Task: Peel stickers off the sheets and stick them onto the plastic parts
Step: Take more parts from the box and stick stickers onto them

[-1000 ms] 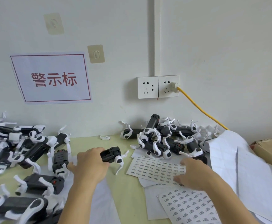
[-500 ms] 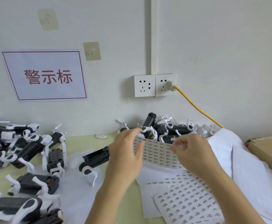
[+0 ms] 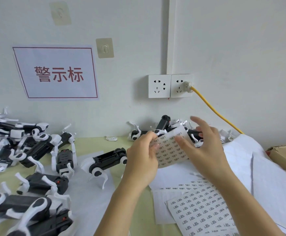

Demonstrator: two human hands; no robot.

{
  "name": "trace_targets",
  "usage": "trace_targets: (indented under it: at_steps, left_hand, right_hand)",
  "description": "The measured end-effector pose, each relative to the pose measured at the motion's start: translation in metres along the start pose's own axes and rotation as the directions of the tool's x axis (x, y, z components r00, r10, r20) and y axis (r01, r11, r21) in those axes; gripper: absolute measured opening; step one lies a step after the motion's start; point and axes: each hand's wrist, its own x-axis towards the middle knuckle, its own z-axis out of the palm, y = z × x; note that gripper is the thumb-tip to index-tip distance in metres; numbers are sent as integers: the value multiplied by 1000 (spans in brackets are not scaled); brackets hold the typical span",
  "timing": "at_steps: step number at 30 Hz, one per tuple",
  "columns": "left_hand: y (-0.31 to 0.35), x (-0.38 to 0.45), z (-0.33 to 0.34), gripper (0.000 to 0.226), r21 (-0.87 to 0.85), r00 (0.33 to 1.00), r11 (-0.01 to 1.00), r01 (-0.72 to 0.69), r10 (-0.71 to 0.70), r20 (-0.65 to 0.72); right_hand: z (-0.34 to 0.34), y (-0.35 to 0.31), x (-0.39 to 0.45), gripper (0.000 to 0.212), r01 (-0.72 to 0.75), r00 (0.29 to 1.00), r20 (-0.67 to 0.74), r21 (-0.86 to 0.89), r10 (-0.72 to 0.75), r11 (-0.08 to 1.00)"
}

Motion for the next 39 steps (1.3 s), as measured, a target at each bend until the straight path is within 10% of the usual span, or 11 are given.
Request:
trace_targets:
  at_steps: [6,17,27,39]
  left_hand:
    - [8,0,0,14,-117,987,985,128,-115,111]
    - [13,0,2,21,-112,997,991,72,-69,32]
    - [14,1,5,9,-6,978,998,-70,67,-198]
    - [9,0,7,12,-92,990,991,-102,92,-107]
  right_hand:
    - [0,-1,-2,10,-164,971,218,333,94,929]
    - [-1,-7,-4,11,-267,916,392,433,87,861]
    - [9,-4,-6,10,-200,971,207,404,124,892]
    - [12,-11,-14,13,-60,987,161,373,-1,926]
